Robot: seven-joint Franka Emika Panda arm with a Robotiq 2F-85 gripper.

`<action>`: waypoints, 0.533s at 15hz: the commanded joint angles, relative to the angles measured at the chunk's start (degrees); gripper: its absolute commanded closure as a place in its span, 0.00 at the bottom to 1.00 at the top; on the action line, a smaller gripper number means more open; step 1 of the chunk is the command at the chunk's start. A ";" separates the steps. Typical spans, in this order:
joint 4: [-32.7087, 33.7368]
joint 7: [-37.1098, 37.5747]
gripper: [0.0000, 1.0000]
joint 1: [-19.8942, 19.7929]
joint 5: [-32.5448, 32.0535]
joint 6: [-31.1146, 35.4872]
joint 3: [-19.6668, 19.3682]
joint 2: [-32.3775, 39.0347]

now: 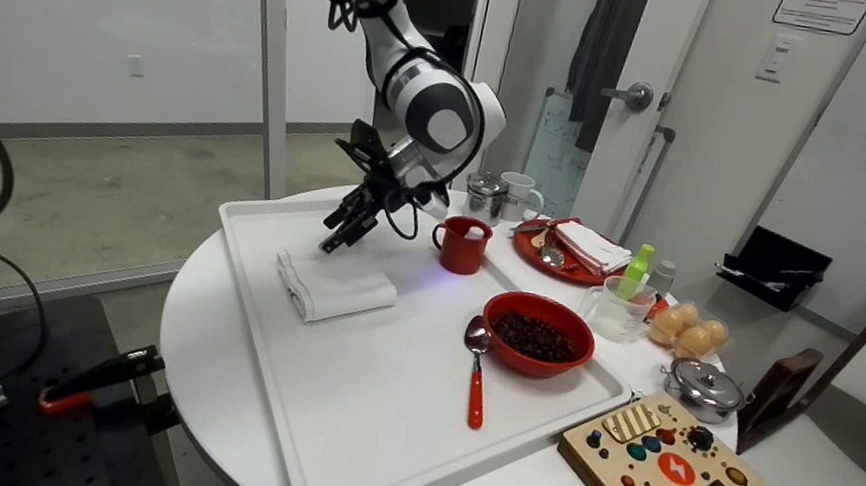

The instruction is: Fold the towel in half from right to left

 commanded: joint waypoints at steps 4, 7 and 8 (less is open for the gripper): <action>-17.01 0.54 0.00 3.99 -5.09 -2.23 -0.54 -15.94; -23.63 0.48 0.00 5.64 -10.70 -1.39 -0.86 -23.58; -25.68 0.32 0.00 6.09 -14.26 -1.03 -0.97 -26.02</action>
